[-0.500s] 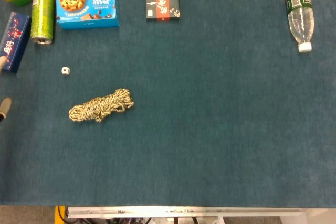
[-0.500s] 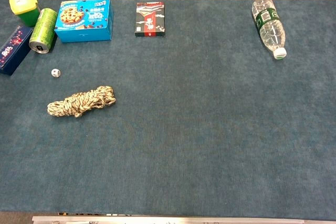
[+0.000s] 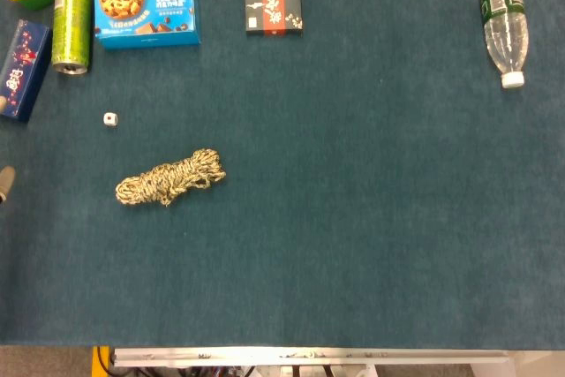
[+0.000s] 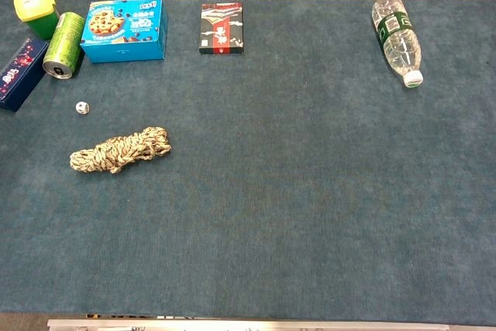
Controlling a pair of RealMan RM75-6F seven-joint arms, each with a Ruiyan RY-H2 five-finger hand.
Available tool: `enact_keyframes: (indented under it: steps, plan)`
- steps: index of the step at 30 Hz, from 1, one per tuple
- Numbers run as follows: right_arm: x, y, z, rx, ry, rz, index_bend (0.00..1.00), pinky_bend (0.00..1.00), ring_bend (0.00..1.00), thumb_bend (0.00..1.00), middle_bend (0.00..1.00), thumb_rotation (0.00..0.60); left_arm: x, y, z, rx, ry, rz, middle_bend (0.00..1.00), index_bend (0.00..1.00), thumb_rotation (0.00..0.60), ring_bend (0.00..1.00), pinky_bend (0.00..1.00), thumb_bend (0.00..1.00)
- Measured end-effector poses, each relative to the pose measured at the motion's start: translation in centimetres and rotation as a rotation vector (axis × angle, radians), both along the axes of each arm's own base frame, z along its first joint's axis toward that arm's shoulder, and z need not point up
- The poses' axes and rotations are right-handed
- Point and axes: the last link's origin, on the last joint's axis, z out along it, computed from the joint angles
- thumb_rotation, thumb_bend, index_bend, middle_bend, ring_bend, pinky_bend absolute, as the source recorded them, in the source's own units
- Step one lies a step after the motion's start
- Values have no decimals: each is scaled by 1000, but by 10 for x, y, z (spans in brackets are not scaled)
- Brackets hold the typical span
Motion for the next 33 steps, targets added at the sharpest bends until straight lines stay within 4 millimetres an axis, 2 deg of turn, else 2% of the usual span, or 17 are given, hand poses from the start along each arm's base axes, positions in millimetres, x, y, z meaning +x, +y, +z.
enact_keyframes:
  steps: [3, 4, 5, 6, 8, 9, 14, 18, 24, 33]
  plan:
    - [2, -1, 1, -6, 0, 8, 328, 380, 274, 204, 377, 600, 3, -1, -3, -16, -9, -14, 276, 138, 600, 237, 411, 269]
    - [2, -2, 1, -7, -1, 11, 328, 380, 274, 204, 377, 600, 5, -1, -3, -23, -19, -19, 285, 139, 600, 242, 411, 321]
    - [3, -2, 1, -9, -2, 13, 328, 380, 274, 204, 377, 600, 6, -1, -4, -30, -29, -23, 316, 142, 600, 258, 411, 425]
    - [3, -2, 2, -12, -3, 14, 328, 380, 274, 204, 377, 600, 8, 0, -4, -37, -39, -27, 368, 146, 600, 290, 414, 564]
    - [3, -2, 3, -13, -4, 14, 328, 380, 274, 204, 377, 600, 11, 1, -4, -52, -53, -29, 491, 157, 600, 377, 452, 762]
    - [3, -2, 4, -15, -5, 15, 328, 380, 274, 205, 377, 600, 13, 1, -4, -59, -57, -30, 562, 167, 600, 428, 490, 825]
    - [4, -1, 8, -29, -7, 25, 328, 380, 274, 204, 377, 600, 26, 5, -4, -145, -80, -37, 847, 243, 600, 618, 638, 973]
    - [5, 1, 9, -34, -3, 27, 328, 380, 274, 204, 377, 600, 37, 13, -6, -229, -125, -32, 995, 335, 600, 752, 729, 1000]
    - [1, 1, 10, -39, 1, 8, 328, 380, 274, 204, 377, 600, 45, 29, -10, -310, -134, 1, 1000, 399, 600, 875, 823, 1000]
    - [-2, 3, 10, -44, 2, -7, 328, 380, 274, 204, 377, 600, 50, 54, -24, -450, -130, 90, 1000, 407, 600, 931, 857, 1000]
